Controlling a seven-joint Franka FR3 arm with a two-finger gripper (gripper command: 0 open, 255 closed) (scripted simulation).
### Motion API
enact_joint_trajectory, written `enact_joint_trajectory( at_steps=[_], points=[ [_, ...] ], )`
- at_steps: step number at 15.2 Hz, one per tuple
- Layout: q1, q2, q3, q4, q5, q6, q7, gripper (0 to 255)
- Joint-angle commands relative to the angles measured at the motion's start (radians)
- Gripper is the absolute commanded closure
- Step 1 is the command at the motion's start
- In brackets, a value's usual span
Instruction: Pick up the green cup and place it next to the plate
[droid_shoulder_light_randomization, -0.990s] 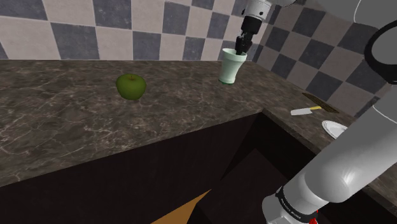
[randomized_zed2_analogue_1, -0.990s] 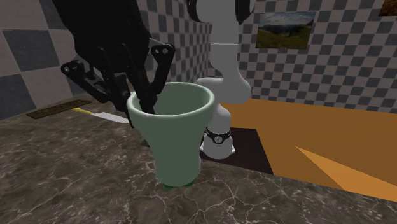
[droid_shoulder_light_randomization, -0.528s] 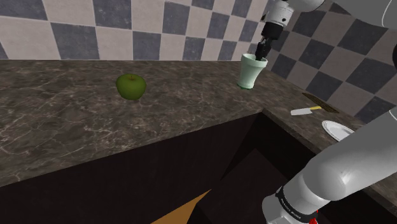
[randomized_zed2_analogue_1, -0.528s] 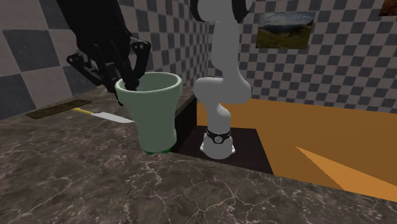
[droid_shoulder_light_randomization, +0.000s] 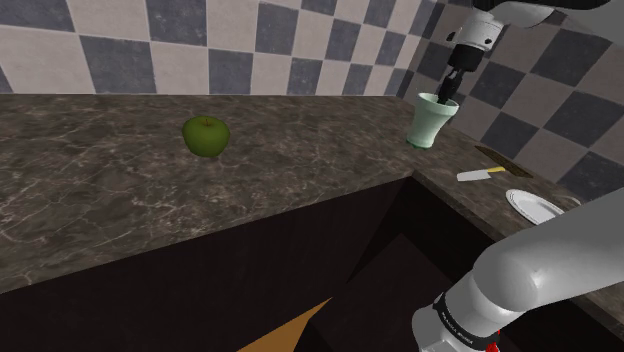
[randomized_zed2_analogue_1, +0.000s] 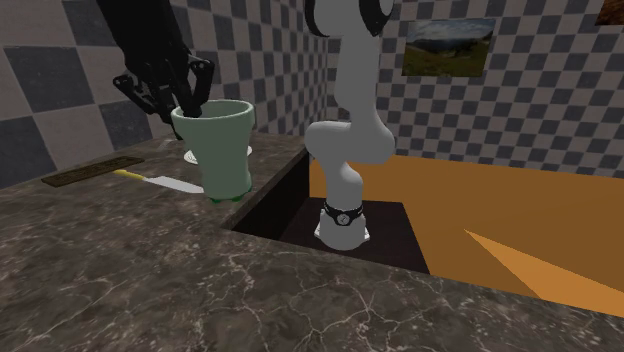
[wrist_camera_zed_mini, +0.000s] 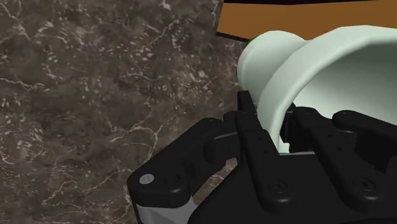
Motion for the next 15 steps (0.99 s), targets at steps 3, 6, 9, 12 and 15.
enact_joint_trajectory(
  at_steps=[3, 6, 9, 12, 15],
  points=[
    [-0.038, -0.032, -0.056, -0.021, -0.039, -0.012, -0.091, 255],
    [-0.065, -0.047, -0.101, -0.026, -0.068, -0.022, -0.159, 255],
    [-0.091, -0.052, -0.148, -0.021, -0.095, -0.031, -0.231, 255],
    [-0.116, -0.047, -0.199, -0.006, -0.12, -0.038, -0.307, 255],
    [-0.139, -0.031, -0.253, 0.018, -0.14, -0.044, -0.387, 255]
  ],
)
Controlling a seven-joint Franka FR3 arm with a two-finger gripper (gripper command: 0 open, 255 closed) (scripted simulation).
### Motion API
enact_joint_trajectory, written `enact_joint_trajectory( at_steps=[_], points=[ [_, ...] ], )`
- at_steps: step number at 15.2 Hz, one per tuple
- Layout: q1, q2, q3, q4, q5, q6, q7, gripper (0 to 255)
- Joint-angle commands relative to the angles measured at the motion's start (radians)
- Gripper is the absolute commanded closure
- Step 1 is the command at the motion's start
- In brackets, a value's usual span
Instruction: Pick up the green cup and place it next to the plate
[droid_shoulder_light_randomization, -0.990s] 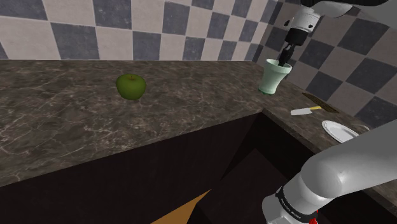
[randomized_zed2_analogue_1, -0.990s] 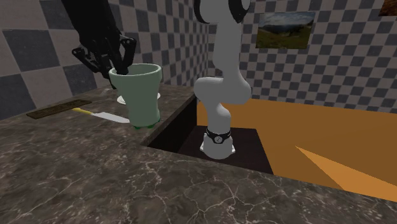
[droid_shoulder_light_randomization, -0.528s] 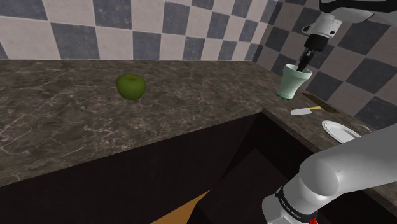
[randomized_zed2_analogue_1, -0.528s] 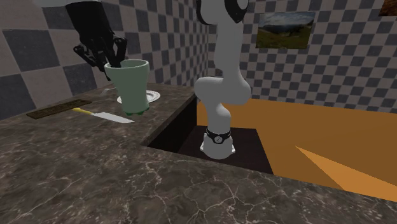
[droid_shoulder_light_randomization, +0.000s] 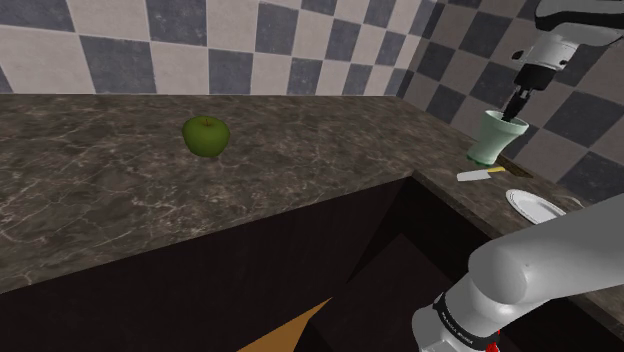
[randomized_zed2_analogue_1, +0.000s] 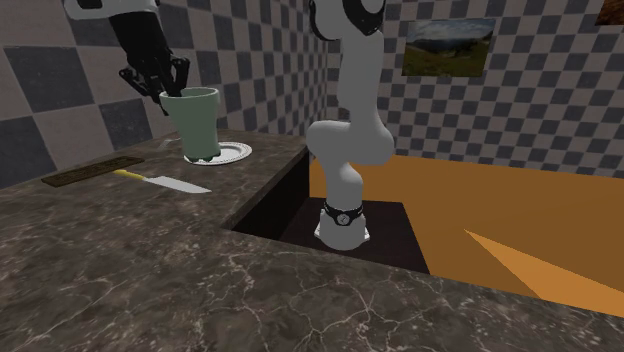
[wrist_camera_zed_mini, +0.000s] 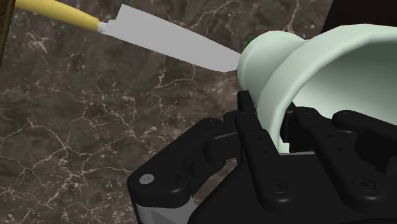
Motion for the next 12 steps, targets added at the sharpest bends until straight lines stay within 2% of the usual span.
enact_joint_trajectory(
  at_steps=[1, 7, 12],
  points=[
    [-0.015, 0.017, -0.039, 0.018, -0.011, 0.0, -0.058, 255],
    [-0.057, 0.097, -0.165, 0.104, -0.021, -0.004, -0.237, 255],
    [-0.101, 0.219, -0.286, 0.209, 0.019, -0.005, -0.414, 255]
  ],
)
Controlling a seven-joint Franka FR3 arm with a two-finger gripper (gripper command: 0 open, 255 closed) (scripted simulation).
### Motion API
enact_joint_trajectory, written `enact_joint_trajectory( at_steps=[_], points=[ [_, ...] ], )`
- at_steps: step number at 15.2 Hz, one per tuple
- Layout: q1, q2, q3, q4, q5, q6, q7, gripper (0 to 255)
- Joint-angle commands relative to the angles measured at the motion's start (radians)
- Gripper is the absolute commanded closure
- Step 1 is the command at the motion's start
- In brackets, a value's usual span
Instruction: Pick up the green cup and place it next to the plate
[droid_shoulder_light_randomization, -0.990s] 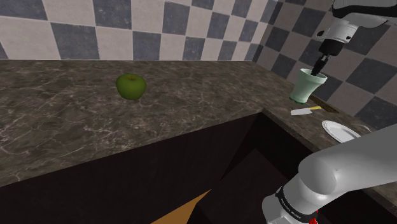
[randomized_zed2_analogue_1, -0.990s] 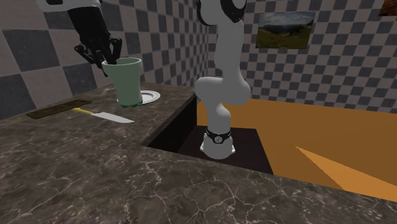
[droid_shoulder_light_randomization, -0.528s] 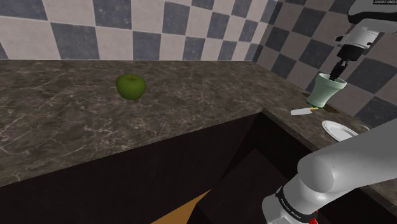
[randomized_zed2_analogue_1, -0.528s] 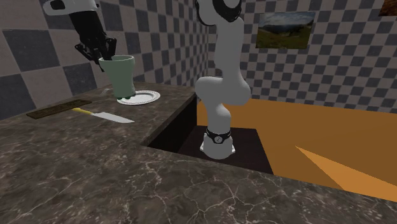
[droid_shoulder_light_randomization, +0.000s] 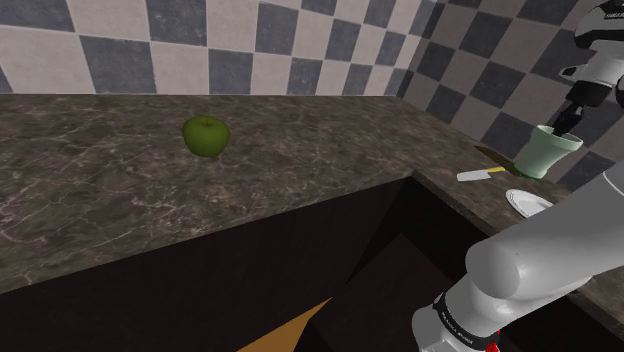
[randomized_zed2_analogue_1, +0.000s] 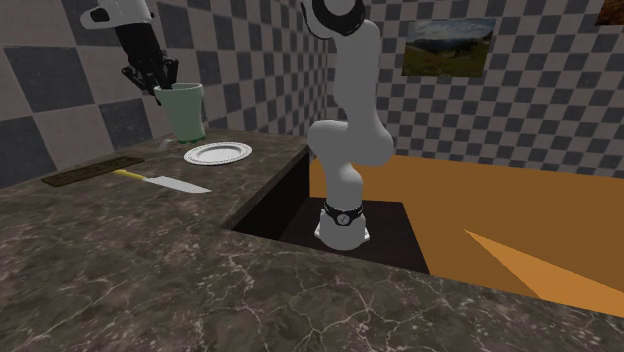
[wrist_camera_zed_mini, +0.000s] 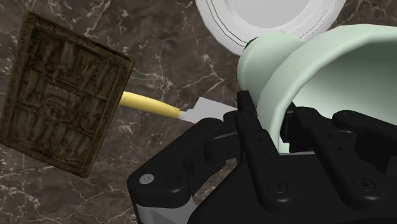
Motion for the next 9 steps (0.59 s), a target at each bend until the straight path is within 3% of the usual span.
enact_joint_trajectory(
  at_steps=[1, 5, 9],
  points=[
    [-0.02, 0.058, -0.047, 0.051, 0.027, -0.005, -0.075, 255],
    [-0.101, 0.217, -0.138, 0.169, 0.124, -0.018, -0.247, 255],
    [-0.259, 0.403, -0.172, 0.326, 0.254, -0.058, -0.414, 255]
  ],
)
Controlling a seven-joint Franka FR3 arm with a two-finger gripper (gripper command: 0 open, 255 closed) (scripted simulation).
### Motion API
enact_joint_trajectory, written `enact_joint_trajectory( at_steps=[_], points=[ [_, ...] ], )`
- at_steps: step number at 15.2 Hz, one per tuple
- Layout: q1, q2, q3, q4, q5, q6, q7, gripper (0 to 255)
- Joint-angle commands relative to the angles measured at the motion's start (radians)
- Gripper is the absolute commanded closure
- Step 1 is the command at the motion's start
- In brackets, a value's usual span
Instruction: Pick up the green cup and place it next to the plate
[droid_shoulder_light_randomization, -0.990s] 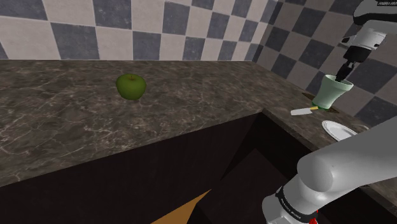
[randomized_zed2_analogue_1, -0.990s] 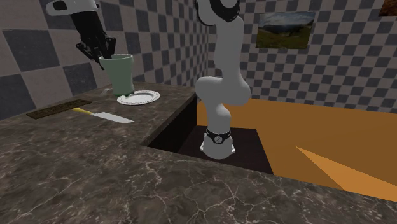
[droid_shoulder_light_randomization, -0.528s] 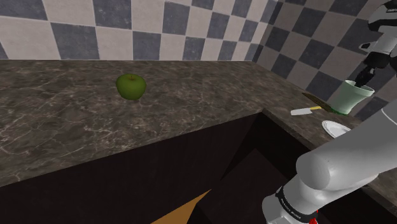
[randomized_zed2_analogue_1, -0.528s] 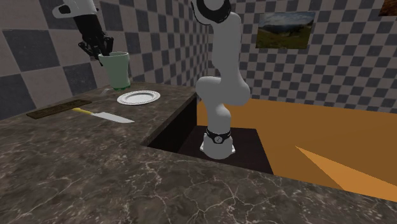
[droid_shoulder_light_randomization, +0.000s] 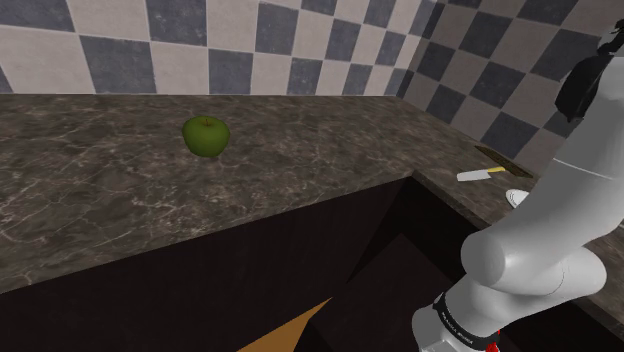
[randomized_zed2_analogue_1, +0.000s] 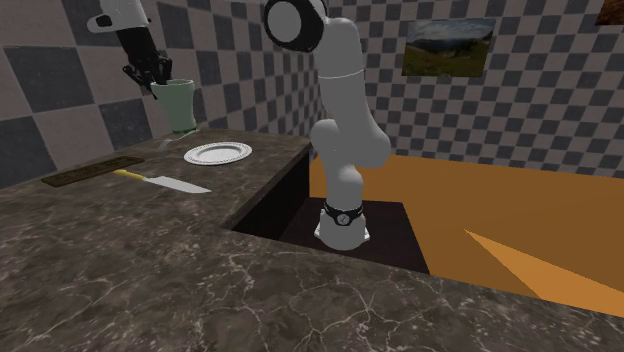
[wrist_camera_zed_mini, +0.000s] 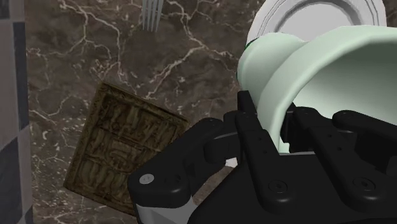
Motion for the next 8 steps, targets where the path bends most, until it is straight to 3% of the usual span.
enact_joint_trajectory(
  at_steps=[1, 2, 8],
  points=[
    [-0.098, 0.097, -0.007, 0.098, 0.069, -0.033, -0.086, 255],
    [-0.12, 0.113, -0.002, 0.117, 0.08, -0.039, -0.098, 255],
    [-0.074, 0.076, -0.004, -0.01, 0.051, 0.059, -0.08, 255]
  ],
)
